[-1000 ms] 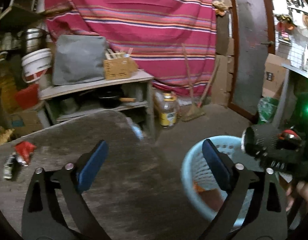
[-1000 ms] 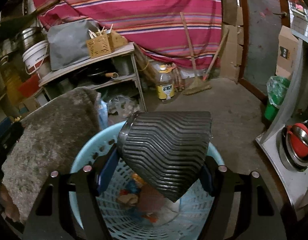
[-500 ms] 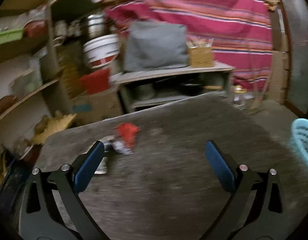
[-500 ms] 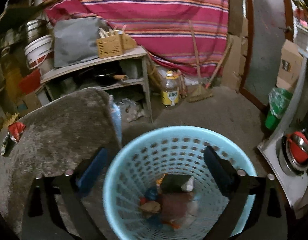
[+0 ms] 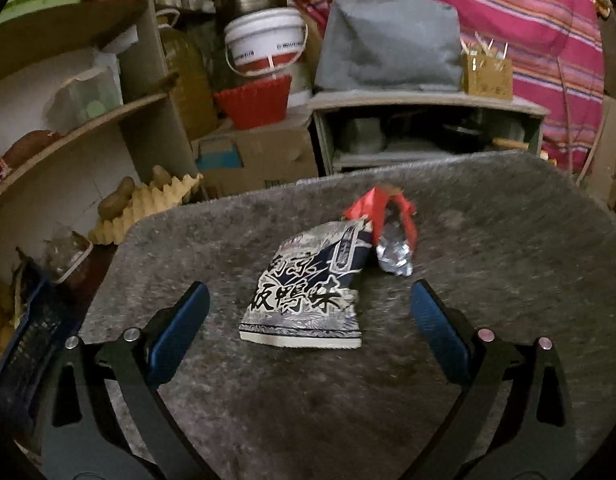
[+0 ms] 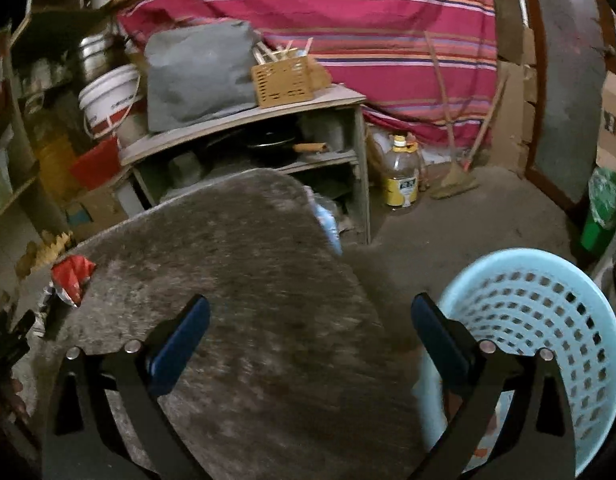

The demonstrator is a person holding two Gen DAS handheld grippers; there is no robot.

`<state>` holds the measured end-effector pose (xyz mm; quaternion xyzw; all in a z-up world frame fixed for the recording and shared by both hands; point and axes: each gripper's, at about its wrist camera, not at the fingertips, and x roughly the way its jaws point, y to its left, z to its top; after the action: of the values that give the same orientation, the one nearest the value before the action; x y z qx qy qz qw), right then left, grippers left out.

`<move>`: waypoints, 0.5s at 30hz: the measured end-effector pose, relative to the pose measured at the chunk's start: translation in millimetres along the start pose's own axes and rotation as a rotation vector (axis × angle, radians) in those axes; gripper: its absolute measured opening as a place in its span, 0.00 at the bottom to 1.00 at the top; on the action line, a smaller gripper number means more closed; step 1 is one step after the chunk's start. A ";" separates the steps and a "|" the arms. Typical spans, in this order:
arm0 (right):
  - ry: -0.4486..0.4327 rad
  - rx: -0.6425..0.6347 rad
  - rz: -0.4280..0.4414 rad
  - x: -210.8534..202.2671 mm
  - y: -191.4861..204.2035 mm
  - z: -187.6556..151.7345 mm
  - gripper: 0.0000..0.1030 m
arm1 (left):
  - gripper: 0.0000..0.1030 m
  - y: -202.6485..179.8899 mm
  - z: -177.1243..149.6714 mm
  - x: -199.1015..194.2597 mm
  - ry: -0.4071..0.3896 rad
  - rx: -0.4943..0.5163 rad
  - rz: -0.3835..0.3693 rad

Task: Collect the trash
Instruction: 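Return the left tool to the table and grasp the printed snack wrapper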

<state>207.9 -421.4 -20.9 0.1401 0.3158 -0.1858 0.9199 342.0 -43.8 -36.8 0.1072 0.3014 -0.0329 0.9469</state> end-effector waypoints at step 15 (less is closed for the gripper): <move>0.082 -0.174 0.043 42.1 88.1 -8.6 0.96 | 0.32 22.7 3.7 23.8 0.055 0.044 -0.073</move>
<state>272.1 -350.3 -41.7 0.0739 0.3649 -0.1321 0.9187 366.4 -22.5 -43.4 0.1176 0.3303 -0.0710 0.9338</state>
